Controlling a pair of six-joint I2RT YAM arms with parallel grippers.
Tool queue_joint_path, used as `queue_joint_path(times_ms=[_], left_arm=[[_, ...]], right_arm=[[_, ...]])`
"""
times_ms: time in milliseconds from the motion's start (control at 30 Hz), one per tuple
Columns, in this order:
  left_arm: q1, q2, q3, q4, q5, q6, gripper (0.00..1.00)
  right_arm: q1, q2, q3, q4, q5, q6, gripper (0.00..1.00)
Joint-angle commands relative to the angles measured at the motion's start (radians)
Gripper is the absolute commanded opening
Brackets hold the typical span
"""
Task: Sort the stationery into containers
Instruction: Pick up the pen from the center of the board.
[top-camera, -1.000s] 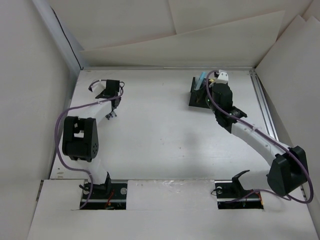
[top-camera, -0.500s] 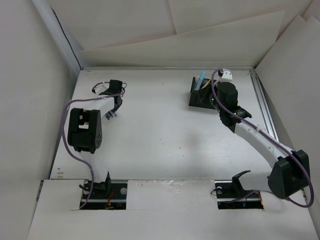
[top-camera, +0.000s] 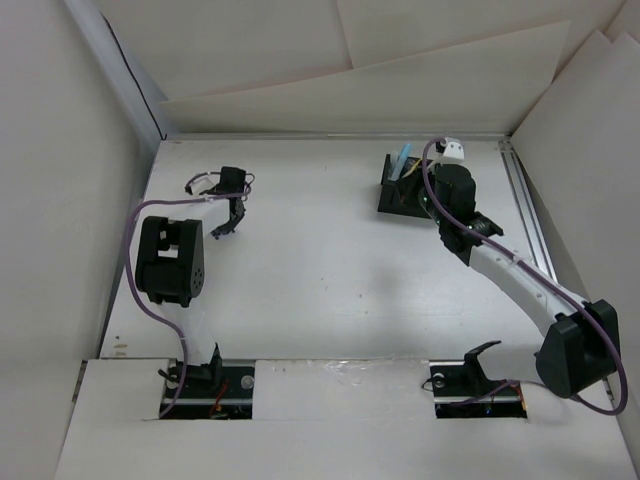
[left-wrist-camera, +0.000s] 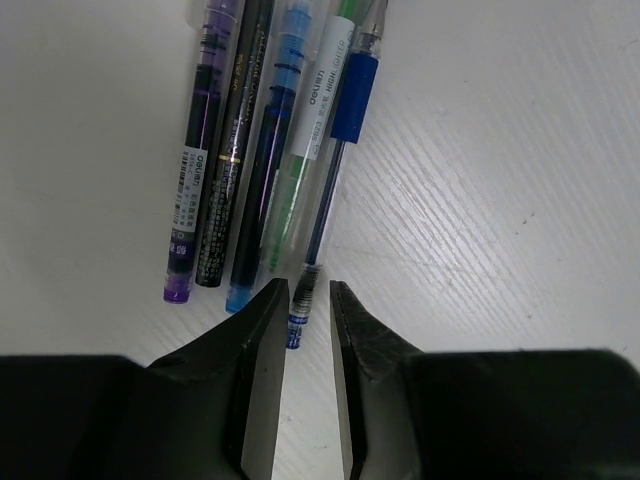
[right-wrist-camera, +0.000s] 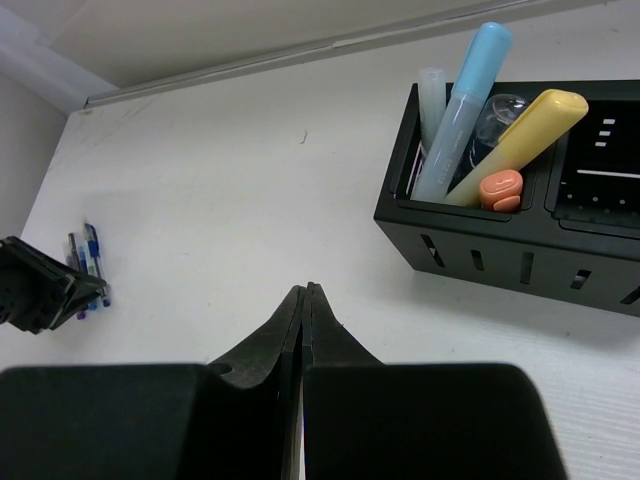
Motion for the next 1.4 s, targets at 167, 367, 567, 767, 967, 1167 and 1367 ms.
queue_joint_path(times_ms=[167, 367, 567, 767, 967, 1167, 1367], left_arm=[[0.006, -0.03, -0.027, -0.021, -0.007, -0.022, 0.19], [0.006, -0.03, -0.047, 0.021, 0.028, -0.011, 0.11], [-0.026, -0.053, -0.083, 0.087, 0.079, 0.023, 0.0], [-0.133, -0.127, -0.138, 0.165, 0.079, 0.061, 0.0], [-0.276, -0.257, -0.173, 0.238, 0.056, 0.133, 0.0], [-0.416, -0.344, -0.248, 0.356, 0.063, 0.192, 0.0], [-0.442, -0.397, -0.374, 0.584, 0.314, 0.287, 0.0]], right_arm=[[-0.005, -0.02, 0.015, 0.019, -0.011, -0.009, 0.02], [0.005, -0.02, 0.015, 0.019, -0.011, -0.009, 0.11], [0.005, -0.02, 0.015, 0.019, -0.021, -0.009, 0.37], [0.014, 0.009, 0.037, 0.019, -0.073, -0.009, 0.52], [0.023, 0.094, 0.081, 0.019, -0.175, -0.02, 0.65], [0.043, 0.138, 0.101, 0.019, -0.205, -0.029, 0.71], [0.052, 0.18, 0.138, 0.019, -0.286, -0.029, 0.8]])
